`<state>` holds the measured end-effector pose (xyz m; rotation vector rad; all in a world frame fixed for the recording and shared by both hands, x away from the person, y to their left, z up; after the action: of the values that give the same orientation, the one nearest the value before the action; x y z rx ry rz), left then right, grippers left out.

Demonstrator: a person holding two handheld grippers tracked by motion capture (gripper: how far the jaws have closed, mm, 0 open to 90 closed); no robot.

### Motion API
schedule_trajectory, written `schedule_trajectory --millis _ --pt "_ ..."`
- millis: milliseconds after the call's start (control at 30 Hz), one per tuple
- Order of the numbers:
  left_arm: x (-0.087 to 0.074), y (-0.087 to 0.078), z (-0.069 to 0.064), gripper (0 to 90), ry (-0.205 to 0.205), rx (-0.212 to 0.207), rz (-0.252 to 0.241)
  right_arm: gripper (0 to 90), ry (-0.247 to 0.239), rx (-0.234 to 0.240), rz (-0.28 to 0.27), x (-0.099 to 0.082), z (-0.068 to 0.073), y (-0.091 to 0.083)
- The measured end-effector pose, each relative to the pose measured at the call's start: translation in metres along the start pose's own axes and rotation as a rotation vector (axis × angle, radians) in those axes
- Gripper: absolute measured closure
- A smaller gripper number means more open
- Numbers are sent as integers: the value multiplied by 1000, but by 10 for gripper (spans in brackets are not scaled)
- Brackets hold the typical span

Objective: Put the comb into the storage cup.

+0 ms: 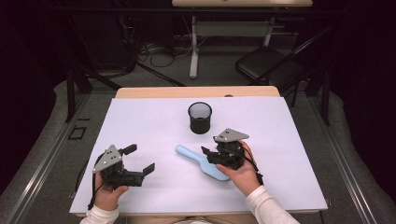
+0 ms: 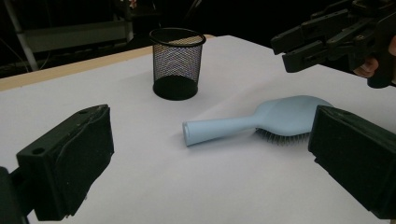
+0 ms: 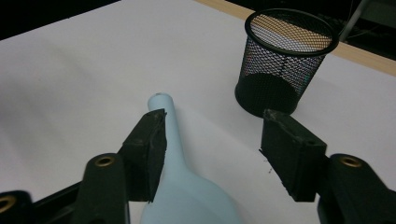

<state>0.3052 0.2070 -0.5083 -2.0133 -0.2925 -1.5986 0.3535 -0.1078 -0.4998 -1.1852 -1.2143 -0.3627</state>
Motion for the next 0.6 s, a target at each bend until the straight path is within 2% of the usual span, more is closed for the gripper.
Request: schedule_trajectory --millis 233,333,600 --pt "0 0 0 2 -2 1 5 499 11 15 37 1 2 11" --pt "0 0 0 2 -3 -2 2 498 1 -1 48 3 3 15" --pt "-1 0 1 2 -7 -2 2 488 13 13 90 7 6 27"
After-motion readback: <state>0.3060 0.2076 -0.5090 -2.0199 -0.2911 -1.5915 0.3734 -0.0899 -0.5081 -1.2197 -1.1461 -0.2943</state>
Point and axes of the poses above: each handheld gripper's, and its own axes: y roughly forward along the jaws, x roughly out of its top, z roughly to its left, the point moved 3 cm from there along y, roughly forward along the jaws, and after that the axes turned 10 degrees about -x, right-handed, at the moved point
